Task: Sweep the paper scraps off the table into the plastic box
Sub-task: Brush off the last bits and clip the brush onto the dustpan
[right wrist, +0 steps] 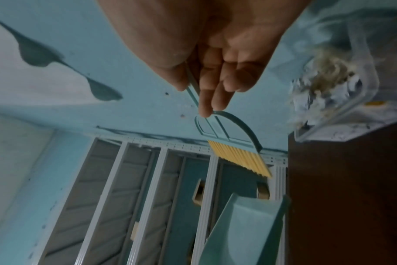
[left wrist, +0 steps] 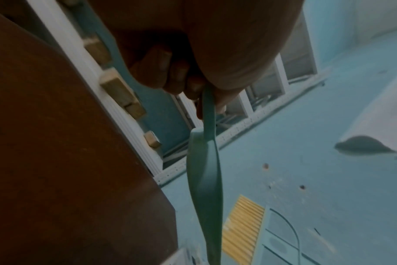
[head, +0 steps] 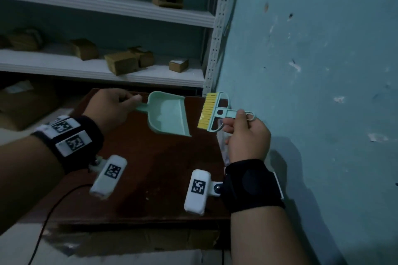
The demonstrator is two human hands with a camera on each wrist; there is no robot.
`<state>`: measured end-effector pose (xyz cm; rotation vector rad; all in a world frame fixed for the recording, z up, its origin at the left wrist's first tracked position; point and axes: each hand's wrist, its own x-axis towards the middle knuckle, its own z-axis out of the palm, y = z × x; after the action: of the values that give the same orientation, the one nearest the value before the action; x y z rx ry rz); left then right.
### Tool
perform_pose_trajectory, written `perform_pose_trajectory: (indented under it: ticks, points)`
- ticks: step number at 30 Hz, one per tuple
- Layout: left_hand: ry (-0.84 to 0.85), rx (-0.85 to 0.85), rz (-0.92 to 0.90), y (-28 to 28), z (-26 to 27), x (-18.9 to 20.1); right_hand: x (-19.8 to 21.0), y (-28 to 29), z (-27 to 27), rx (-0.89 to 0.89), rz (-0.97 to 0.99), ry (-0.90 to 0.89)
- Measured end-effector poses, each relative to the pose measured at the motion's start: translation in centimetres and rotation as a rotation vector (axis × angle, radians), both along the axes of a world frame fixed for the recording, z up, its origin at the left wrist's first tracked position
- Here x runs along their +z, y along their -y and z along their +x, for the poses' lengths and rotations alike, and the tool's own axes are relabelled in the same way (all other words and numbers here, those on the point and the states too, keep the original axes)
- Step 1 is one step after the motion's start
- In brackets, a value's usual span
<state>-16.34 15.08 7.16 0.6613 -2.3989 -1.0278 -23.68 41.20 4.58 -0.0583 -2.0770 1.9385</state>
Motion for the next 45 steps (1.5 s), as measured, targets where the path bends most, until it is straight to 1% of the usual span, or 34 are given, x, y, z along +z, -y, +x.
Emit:
perform_pose_trajectory:
  ticks: [3,8,10,13,15,18,22,25,27,29,32,36,38,42,45]
  points:
    - [-0.016,0.129,0.125,3.6,5.0,-1.9,0.1,2.9,1.9,0.104,0.055,-0.033]
    - [-0.106,0.396,0.380,8.3,12.7,-6.5,-0.1,7.8,5.5,0.242,0.171,-0.066]
    - [-0.142,0.471,0.475,9.6,14.8,-8.3,-0.3,9.5,6.7,0.295,0.190,-0.074]
    - [-0.168,0.528,0.512,11.0,16.6,-10.5,-0.8,11.8,8.2,0.339,0.250,-0.108]
    - [-0.179,0.543,0.521,11.4,17.0,-11.6,-1.3,12.9,8.8,0.364,0.305,-0.128]
    - [-0.169,0.548,0.623,11.7,17.3,-12.9,-2.0,14.6,9.6,0.409,0.365,-0.162]
    - [-0.092,0.529,0.721,11.9,17.3,-14.5,-2.4,16.7,10.3,0.446,0.421,-0.210]
    - [-0.074,0.503,0.882,12.3,17.2,-15.1,-2.9,18.9,10.7,0.481,0.493,-0.301]
    - [-0.055,0.488,1.017,12.4,17.3,-15.0,-3.4,20.4,11.2,0.532,0.594,-0.410]
    - [-0.056,0.453,1.123,12.5,17.6,-14.7,-4.0,22.1,12.0,0.597,0.747,-0.502]
    - [-0.064,0.417,1.176,12.5,18.2,-14.4,-5.0,24.3,13.3,0.671,0.921,-0.561]
    - [-0.073,0.382,1.216,12.3,18.7,-14.0,-6.3,26.8,14.2,0.728,1.114,-0.556]
    - [-0.074,0.371,1.228,12.4,18.8,-14.1,-6.6,27.8,14.4,0.773,1.173,-0.538]
    - [-0.084,0.361,1.220,12.5,18.9,-14.2,-7.3,29.0,14.9,0.861,1.252,-0.467]
    - [-0.106,0.360,1.213,12.5,19.0,-14.1,-7.9,29.4,15.3,0.903,1.249,-0.417]
